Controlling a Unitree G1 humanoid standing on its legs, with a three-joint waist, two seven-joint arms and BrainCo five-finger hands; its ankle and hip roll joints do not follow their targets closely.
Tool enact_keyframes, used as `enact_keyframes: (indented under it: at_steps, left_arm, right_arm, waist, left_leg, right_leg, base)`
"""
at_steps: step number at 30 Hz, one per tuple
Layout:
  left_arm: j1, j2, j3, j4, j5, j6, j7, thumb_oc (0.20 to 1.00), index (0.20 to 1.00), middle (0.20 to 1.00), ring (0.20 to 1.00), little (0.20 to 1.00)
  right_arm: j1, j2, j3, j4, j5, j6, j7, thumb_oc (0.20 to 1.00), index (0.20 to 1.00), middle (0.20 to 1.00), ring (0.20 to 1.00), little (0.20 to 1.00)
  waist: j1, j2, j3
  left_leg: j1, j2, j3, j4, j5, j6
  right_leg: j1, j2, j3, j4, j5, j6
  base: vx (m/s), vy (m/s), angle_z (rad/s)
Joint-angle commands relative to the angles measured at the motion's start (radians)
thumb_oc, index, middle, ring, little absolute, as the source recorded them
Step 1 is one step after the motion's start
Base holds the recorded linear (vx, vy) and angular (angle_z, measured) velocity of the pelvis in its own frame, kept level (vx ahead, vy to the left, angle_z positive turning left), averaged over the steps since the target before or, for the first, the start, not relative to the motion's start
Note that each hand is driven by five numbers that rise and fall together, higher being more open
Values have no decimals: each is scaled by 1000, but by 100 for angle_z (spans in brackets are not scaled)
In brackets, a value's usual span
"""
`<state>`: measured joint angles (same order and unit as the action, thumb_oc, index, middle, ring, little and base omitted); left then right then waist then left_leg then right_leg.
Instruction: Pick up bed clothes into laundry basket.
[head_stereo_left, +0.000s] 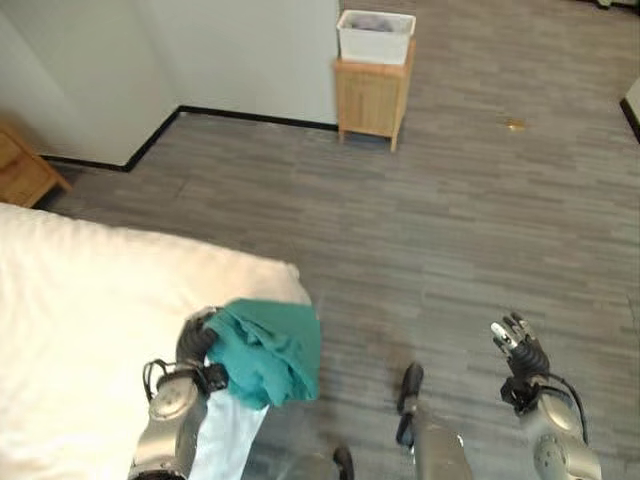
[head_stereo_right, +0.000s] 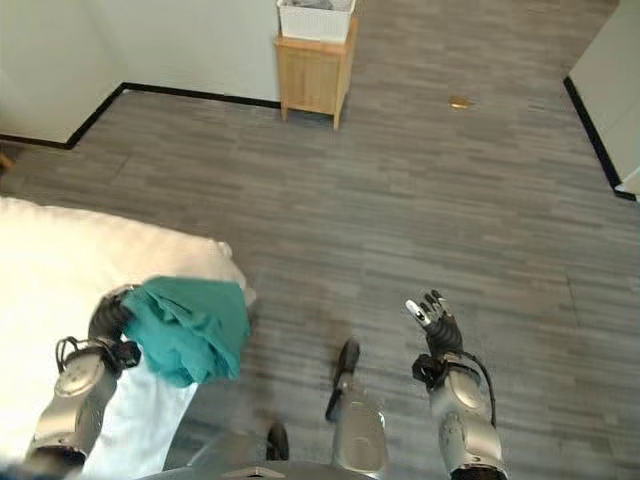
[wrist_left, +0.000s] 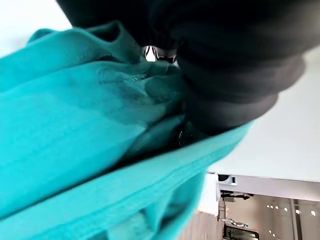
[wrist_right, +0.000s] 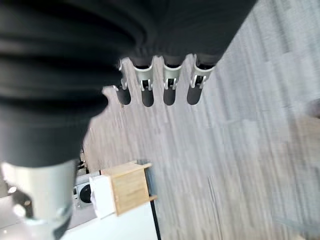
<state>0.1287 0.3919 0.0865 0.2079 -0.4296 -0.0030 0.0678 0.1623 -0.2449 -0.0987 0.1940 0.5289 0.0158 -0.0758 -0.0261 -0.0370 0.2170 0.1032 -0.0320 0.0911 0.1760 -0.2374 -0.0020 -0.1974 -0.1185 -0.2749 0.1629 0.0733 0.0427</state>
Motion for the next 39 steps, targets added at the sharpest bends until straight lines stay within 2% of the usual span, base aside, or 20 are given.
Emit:
enact_keyframes:
  at_steps: [1, 5, 6, 8, 10, 12, 14, 16, 17, 18, 20, 22, 25, 26, 27, 30, 34, 36, 38, 39]
  left_arm:
    - [-67, 17, 46, -111, -60, -48, -31, 200, 200, 200, 200, 200]
    - [-58, 10, 46, -115, -49, -42, -34, 200, 200, 200, 200, 200]
    - [-68, 11, 40, -112, -69, -34, -34, 200, 200, 200, 200, 200]
    - [-62, 14, 33, -107, -54, -37, -40, 200, 200, 200, 200, 200]
    - [-56, 18, 28, -106, -48, -37, -41, 200, 200, 200, 200, 200]
    - [-52, 34, 37, -113, -27, -36, -31, 200, 200, 200, 200, 200]
    - [-54, 50, 39, -139, -39, -41, -38, 200, 200, 200, 200, 200]
    - [-76, 46, 48, -144, -36, -41, -26, 200, 200, 200, 200, 200]
    - [-76, 46, 48, -144, -36, -41, -26, 200, 200, 200, 200, 200]
    - [-81, 52, 48, -151, -44, -41, -27, 200, 200, 200, 200, 200]
    - [-86, 70, 53, -150, -25, -41, -25, 200, 200, 200, 200, 200]
    - [-91, 80, 56, -150, -21, -41, -26, 200, 200, 200, 200, 200]
    - [-122, 87, 41, -136, -43, -48, -30, 200, 200, 200, 200, 200]
    - [-123, 88, 40, -135, -43, -49, -30, 200, 200, 200, 200, 200]
    - [-130, 94, 35, -127, -39, -49, -33, 200, 200, 200, 200, 200]
    - [-144, 106, 33, -119, -6, -52, -44, 200, 200, 200, 200, 200]
    - [-149, 102, 31, -116, 5, -55, -48, 200, 200, 200, 200, 200]
    - [-154, 91, 29, -117, 6, -55, -48, 200, 200, 200, 200, 200]
    - [-152, 77, 24, -119, -9, -55, -44, 200, 200, 200, 200, 200]
    - [-159, 67, 18, -115, -31, -52, -39, 200, 200, 200, 200, 200]
  right_arm:
    - [-59, -79, -40, -31, 91, -48, 14, 1000, 1000, 1000, 1000, 1000]
    - [-55, -86, -52, -28, 90, -42, 4, 1000, 1000, 1000, 1000, 1000]
    - [-49, -77, -94, -40, 121, -47, -13, 1000, 1000, 1000, 1000, 1000]
    - [-59, -84, -91, -37, 99, -60, -17, 1000, 1000, 1000, 1000, 1000]
    - [-70, -98, -80, -27, 88, -60, -14, 1000, 1000, 1000, 1000, 1000]
    - [-108, -121, -70, -39, 42, -56, -1, 1000, 1000, 1000, 1000, 1000]
    - [-121, -108, -33, -62, 8, -32, 30, 1000, 1000, 1000, 1000, 1000]
    - [-150, -77, 1, -69, 16, -48, 26, 1000, 1000, 1000, 1000, 1000]
    - [-150, -77, 1, -69, 16, -48, 26, 1000, 1000, 1000, 1000, 1000]
    - [-145, -61, 14, -76, 12, -32, 36, 1000, 1000, 1000, 1000, 1000]
    - [-135, -56, 25, -81, -8, -22, 45, 1000, 1000, 1000, 1000, 1000]
    - [-128, -49, 27, -86, -7, -16, 50, 1000, 1000, 1000, 1000, 1000]
    - [-124, -43, 19, -72, 17, -14, 52, 1000, 1000, 1000, 1000, 1000]
    - [-125, -43, 19, -72, 17, -15, 52, 1000, 1000, 1000, 1000, 1000]
    - [-114, -44, 9, -73, 20, -12, 46, 1000, 1000, 1000, 1000, 1000]
    - [-105, -41, 2, -79, 15, -13, 45, 1000, 1000, 1000, 1000, 1000]
    - [-108, -45, 2, -78, 9, -16, 50, 1000, 1000, 1000, 1000, 1000]
    - [-128, -55, 11, -68, 26, -21, 57, 1000, 1000, 1000, 1000, 1000]
    - [-130, -67, 18, -62, 24, -18, 58, 1000, 1000, 1000, 1000, 1000]
    - [-142, -77, 25, -55, 41, -22, 51, 1000, 1000, 1000, 1000, 1000]
  waist:
    - [25, 1, 60]
    - [46, -6, 72]
    - [104, 5, 81]
    - [133, 26, 60]
    - [145, 31, 48]
    - [149, 31, 18]
    - [168, 12, 0]
    - [187, 23, 5]
    - [189, 23, 4]
    - [151, 69, 15]
    - [125, 73, 22]
    - [104, 69, 34]
    - [67, 59, 42]
    - [68, 63, 40]
    - [47, 50, 37]
    - [29, 29, 11]
    - [14, 24, -7]
    - [17, 35, -29]
    - [9, 64, -32]
    - [6, 59, -29]
  left_leg:
    - [-124, 154, -34, 580, 253, -55]
    - [-203, 109, -52, 609, 245, -57]
    - [-354, 57, -44, 366, 227, -42]
    - [-346, 21, -85, 26, 308, -40]
    - [-336, 10, -113, -80, 354, -43]
    - [-346, 36, -22, -92, 392, -52]
    - [-281, 1, -48, -86, 346, -13]
    - [-199, -6, 5, -123, 315, 40]
    - [-199, -6, 7, -124, 316, 40]
    - [-109, 17, 1, -165, 295, 67]
    - [-35, 10, -1, -206, 267, 74]
    - [-3, 7, -6, -227, 273, 77]
    - [50, 11, -42, -252, 246, 47]
    - [48, 16, -42, -252, 249, 45]
    - [92, 8, -70, -263, 209, 26]
    - [148, 13, -86, -263, 147, -4]
    - [189, 32, -104, -263, 115, -19]
    - [229, 66, -93, -248, 102, -31]
    - [216, 108, -83, -96, 152, -59]
    - [160, 111, -77, 73, 194, -70]
  right_leg:
    - [188, 20, -22, -122, -81, -30]
    - [228, 26, -15, -143, -96, -35]
    - [353, 50, 20, -205, -132, -16]
    - [398, 75, 47, -229, -161, -2]
    - [422, 81, 55, -229, -180, 0]
    - [475, 63, 52, -196, -207, 10]
    - [433, -7, 69, -29, -170, 52]
    - [335, -122, 41, 262, 2, 86]
    - [333, -122, 43, 263, 2, 86]
    - [234, -153, 23, 497, 71, 81]
    - [155, -217, -13, 568, 40, 98]
    - [131, -227, -33, 566, 20, 88]
    - [70, -133, -27, 275, -28, 76]
    - [75, -125, -31, 259, -19, 73]
    - [60, -64, 10, 37, -9, 90]
    - [36, -28, 16, -235, 91, 139]
    - [32, -30, 21, -222, 123, 147]
    - [52, -27, -28, -173, 100, 127]
    - [72, -5, -44, -119, 44, 95]
    - [93, -9, -52, -112, 25, 74]
  base:
    - [370, -407, 67]
    - [267, -92, -28]
    - [828, -48, -55]
    - [826, 28, 29]
    - [474, 41, 29]
    - [588, 84, -68]
    - [479, 209, -41]
    - [336, 283, -84]
    - [377, 407, -89]
    - [375, 356, -44]
    - [488, 266, 3]
    - [272, -2, 39]
    - [290, -95, 45]
    - [485, -185, 56]
    - [442, -143, 72]
    - [625, -148, 67]
    - [394, -109, 46]
    - [514, -213, 21]
    - [385, -179, -21]
    - [360, -241, -38]
